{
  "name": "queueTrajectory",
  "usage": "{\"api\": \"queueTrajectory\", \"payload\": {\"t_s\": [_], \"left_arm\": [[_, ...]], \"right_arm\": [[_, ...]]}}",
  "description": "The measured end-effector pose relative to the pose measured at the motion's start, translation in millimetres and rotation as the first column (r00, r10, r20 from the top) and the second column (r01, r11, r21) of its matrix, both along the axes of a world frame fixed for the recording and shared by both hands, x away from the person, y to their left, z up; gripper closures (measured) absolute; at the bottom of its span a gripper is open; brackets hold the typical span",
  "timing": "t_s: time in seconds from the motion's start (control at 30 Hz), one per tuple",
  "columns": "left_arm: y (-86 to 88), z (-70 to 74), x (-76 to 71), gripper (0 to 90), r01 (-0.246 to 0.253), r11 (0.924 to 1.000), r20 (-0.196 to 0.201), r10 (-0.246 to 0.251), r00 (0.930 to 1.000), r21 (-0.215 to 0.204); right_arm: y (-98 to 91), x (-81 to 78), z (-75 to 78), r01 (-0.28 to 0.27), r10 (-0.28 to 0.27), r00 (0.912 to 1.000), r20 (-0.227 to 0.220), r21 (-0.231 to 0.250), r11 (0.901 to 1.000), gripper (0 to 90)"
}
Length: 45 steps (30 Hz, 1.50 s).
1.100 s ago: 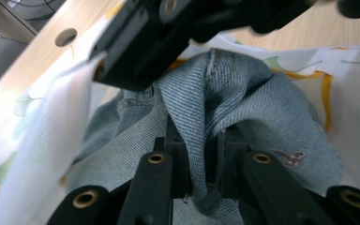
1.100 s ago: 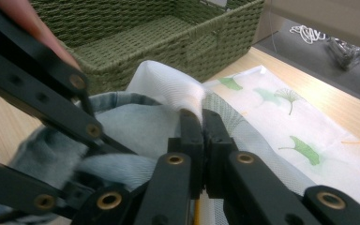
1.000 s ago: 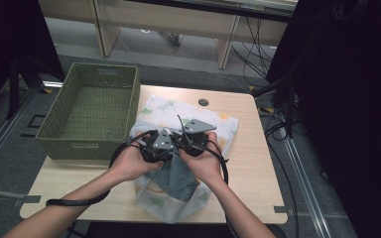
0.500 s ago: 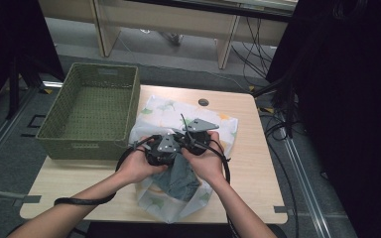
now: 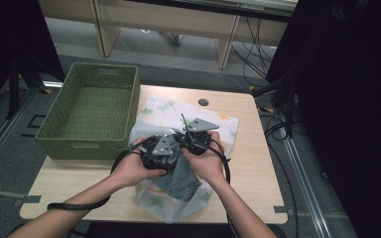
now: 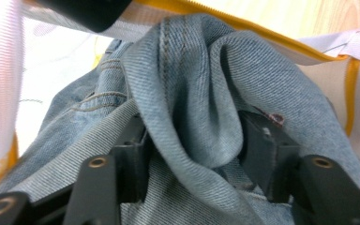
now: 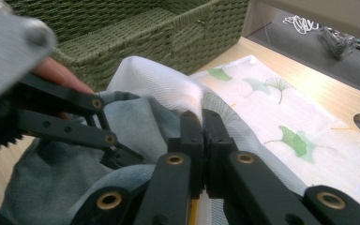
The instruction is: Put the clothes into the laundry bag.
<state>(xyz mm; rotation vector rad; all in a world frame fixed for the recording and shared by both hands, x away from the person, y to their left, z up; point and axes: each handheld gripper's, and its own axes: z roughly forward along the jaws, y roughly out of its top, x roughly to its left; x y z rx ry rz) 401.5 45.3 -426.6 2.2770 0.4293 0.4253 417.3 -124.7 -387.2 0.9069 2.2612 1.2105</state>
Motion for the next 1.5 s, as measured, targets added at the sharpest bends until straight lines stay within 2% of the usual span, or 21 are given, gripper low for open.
{"api": "queueTrajectory", "payload": {"t_s": [0.03,0.07,0.17,0.37,0.4,0.57,0.73,0.8,0.87,0.93,1.0,1.07,1.13,1.4,1.43,1.5], "left_arm": [[1.2,1.3,-1.1,40.9,0.002,1.0000,0.006,-0.002,1.0000,-0.002],[2.9,3.4,-2.3,39.4,0.003,1.0000,0.016,-0.002,0.9999,-0.005],[7.3,8.5,-6.0,35.9,0.001,0.9998,0.030,-0.001,0.9996,-0.020],[21.3,20.7,-18.9,32.0,0.013,0.9989,0.054,-0.010,0.9985,-0.045],[24.7,22.5,-21.2,31.9,0.002,0.9989,0.063,0.001,0.9980,-0.047],[39.8,25.7,-28.9,31.4,-0.007,0.9974,0.038,0.010,0.9992,-0.072],[54.0,24.2,-33.3,30.8,-0.012,0.9978,0.046,0.015,0.9988,-0.065],[60.1,22.2,-34.4,30.6,-0.018,0.9982,0.046,0.021,0.9987,-0.057],[65.5,18.7,-34.9,30.6,-0.013,0.9982,0.029,0.015,0.9995,-0.058],[71.1,16.5,-35.3,30.6,-0.037,0.9986,0.041,0.039,0.9984,-0.039],[75.4,13.0,-36.0,29.7,-0.040,0.9988,0.038,0.041,0.9984,-0.028],[79.0,10.0,-37.1,28.6,-0.041,0.9991,0.033,0.041,0.9986,-0.009],[80.8,6.5,-38.4,27.8,-0.033,0.9995,0.027,0.032,0.9991,0.005],[78.6,-4.1,-40.8,26.0,0.006,0.9984,0.015,-0.007,0.9999,0.056],[77.6,-5.6,-41.0,26.0,0.026,0.9980,-0.001,-0.026,0.9997,0.058],[76.4,-8.1,-40.6,26.7,0.036,0.9965,-0.004,-0.036,0.9993,0.075]], "right_arm": [[-0.1,0.1,-0.1,0.000,0.000,1.0000,0.000,0.001,1.0000,89.9],[0.5,-1.4,-0.1,0.016,-0.016,0.9997,-0.021,0.010,0.9998,89.9],[-0.6,0.3,-0.1,0.002,-0.002,1.0000,0.000,-0.001,1.0000,89.9],[-1.0,0.5,-0.5,0.005,-0.005,1.0000,-0.008,0.007,1.0000,89.9],[-0.9,0.2,-0.4,0.009,-0.008,0.9999,-0.011,0.008,0.9999,89.9],[-0.7,0.4,-0.5,0.007,-0.007,1.0000,-0.007,0.002,1.0000,89.9],[-1.0,0.7,-0.3,0.005,-0.005,1.0000,0.002,-0.001,1.0000,90.0],[-1.0,0.6,-0.4,0.006,-0.006,1.0000,-0.004,0.003,1.0000,89.9],[-1.1,0.8,-0.4,0.004,-0.004,1.0000,0.000,-0.001,1.0000,89.9],[-0.7,0.5,-0.7,0.008,-0.008,0.9999,-0.006,0.002,1.0000,89.9],[-0.4,0.5,-0.8,0.005,-0.005,1.0000,-0.004,0.000,1.0000,89.9],[0.3,-1.0,-0.7,0.018,-0.018,0.9997,-0.019,0.007,0.9998,89.9],[0.0,0.6,-1.1,0.003,-0.003,1.0000,-0.003,0.000,1.0000,89.9],[0.7,0.2,-1.7,0.008,-0.008,0.9999,-0.007,-0.002,1.0000,89.9],[0.8,0.2,-1.9,0.007,-0.007,1.0000,-0.007,-0.002,1.0000,89.9],[1.0,0.1,-2.2,0.006,-0.006,0.9999,-0.009,-0.003,1.0000,89.9]]}}
